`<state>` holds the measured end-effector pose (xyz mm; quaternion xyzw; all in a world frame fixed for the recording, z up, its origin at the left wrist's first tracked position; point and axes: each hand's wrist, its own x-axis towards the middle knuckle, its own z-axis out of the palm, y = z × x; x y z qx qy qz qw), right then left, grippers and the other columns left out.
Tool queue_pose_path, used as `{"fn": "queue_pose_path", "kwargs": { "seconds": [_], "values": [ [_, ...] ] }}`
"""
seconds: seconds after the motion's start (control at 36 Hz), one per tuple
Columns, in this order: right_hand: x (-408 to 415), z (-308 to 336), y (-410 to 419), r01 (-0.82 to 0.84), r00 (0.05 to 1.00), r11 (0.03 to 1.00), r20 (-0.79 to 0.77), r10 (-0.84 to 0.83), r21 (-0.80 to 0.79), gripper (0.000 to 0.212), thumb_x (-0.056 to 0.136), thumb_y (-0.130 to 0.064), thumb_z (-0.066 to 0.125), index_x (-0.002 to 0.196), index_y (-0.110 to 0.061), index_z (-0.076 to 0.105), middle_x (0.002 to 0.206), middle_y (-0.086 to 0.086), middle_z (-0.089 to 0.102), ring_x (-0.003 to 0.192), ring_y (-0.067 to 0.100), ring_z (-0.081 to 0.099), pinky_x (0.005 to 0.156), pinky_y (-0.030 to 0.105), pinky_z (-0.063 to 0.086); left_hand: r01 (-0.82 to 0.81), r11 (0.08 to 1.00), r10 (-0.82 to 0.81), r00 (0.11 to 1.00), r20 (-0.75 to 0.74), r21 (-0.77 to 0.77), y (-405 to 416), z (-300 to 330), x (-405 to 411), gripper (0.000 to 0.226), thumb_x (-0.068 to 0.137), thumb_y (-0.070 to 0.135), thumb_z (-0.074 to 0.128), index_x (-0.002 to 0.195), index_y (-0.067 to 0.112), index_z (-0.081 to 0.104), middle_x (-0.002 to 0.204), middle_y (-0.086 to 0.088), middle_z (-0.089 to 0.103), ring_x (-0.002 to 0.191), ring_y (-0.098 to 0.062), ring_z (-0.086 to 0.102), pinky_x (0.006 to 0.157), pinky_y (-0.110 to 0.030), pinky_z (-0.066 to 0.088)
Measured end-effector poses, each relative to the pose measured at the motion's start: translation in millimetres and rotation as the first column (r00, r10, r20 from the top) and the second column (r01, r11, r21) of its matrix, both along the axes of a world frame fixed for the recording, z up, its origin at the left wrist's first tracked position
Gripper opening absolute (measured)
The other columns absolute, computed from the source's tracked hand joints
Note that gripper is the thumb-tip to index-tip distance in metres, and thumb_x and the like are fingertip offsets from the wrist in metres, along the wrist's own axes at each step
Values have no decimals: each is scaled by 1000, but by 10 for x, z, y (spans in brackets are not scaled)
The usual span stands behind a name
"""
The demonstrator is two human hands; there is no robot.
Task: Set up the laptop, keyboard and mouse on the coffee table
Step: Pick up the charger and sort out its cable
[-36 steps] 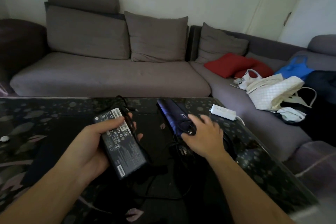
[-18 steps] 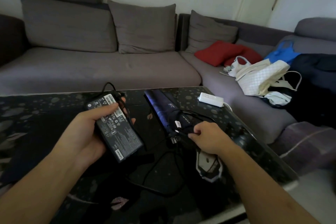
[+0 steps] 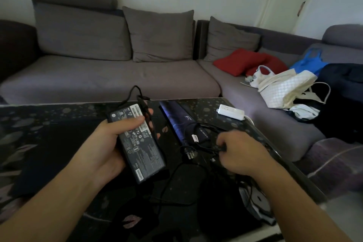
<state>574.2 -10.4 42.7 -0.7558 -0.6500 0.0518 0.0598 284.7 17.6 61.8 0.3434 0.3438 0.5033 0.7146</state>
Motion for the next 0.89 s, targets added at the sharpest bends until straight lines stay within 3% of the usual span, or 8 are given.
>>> {"fn": "queue_pose_path", "kwargs": {
  "seconds": [0.11, 0.17, 0.28, 0.42, 0.5, 0.58, 0.78, 0.89],
  "values": [
    [-778, 165, -55, -151, 662, 956, -692, 288, 253, 35, 82, -5, 71, 110, -25, 64, 102, -3, 71, 93, 16, 71, 85, 36, 59, 6, 999, -6, 1000, 6, 41, -46, 24, 53, 29, 84, 6, 67, 109, 9, 82, 104, -16, 77, 99, -35, 74, 85, -47, 64],
    [-1093, 210, -124, -251, 537, 941, -776, 330, 227, 59, 80, -18, 82, 130, -28, 53, 114, -7, 67, 100, 9, 69, 86, 27, 58, 5, 999, -6, 1000, 9, 49, -73, 39, 78, 31, 89, 6, 65, 117, 10, 79, 112, -19, 77, 101, -35, 77, 79, -45, 65],
    [-1474, 171, -187, -265, 730, 931, -579, 363, 249, 116, 70, -51, 87, 158, -45, 13, 149, -20, 40, 136, 3, 48, 111, 32, 47, -6, 999, 5, 1000, 19, 36, -119, 26, 64, 30, 93, 12, 67, 122, 11, 76, 120, -22, 75, 111, -37, 74, 92, -51, 61],
    [-1578, 198, -222, -217, 828, 933, -452, 332, 288, 129, 74, -51, 89, 162, -41, -4, 153, -21, 15, 142, 11, 41, 114, 37, 45, -26, 999, 27, 997, 77, -19, -82, -20, -55, 32, 94, 12, 66, 124, 10, 75, 124, -21, 74, 115, -38, 72, 103, -55, 53],
    [-1625, 186, -251, -283, 909, 856, -164, 383, 433, 105, 77, -55, 79, 156, -35, 12, 145, -12, 21, 135, 17, 41, 109, 37, 46, -38, 999, 41, 990, 131, -28, -55, -13, -97, 35, 95, 7, 62, 128, 12, 73, 126, -21, 74, 117, -37, 71, 104, -55, 52],
    [-1640, 183, -215, -276, 874, 914, -317, 367, 297, 79, 82, -51, 75, 146, -42, 29, 136, -16, 38, 123, 10, 50, 101, 32, 50, -37, 999, 36, 991, 126, 2, -51, 15, -99, 38, 93, 4, 60, 128, 12, 74, 124, -21, 74, 117, -36, 72, 98, -49, 58],
    [-1456, 87, 9, 19, 443, 949, -854, 273, 314, 9, 95, -24, 76, 101, -22, 71, 96, -3, 78, 90, 7, 74, 88, 32, 58, 43, 997, -50, 994, 101, 65, -62, 59, -138, 46, 88, -7, 58, 128, 10, 73, 126, -12, 75, 116, -27, 73, 85, -40, 62],
    [-1314, 136, 89, 205, 171, 900, -919, 354, 385, 23, 101, 13, 49, 109, -5, 59, 84, 12, 67, 62, 21, 61, 57, 27, 52, 41, 997, -52, 986, 160, 73, -12, 67, -228, 60, 83, -13, 55, 139, 7, 63, 134, -10, 72, 128, -26, 67, 107, -48, 48]
  ]
}}
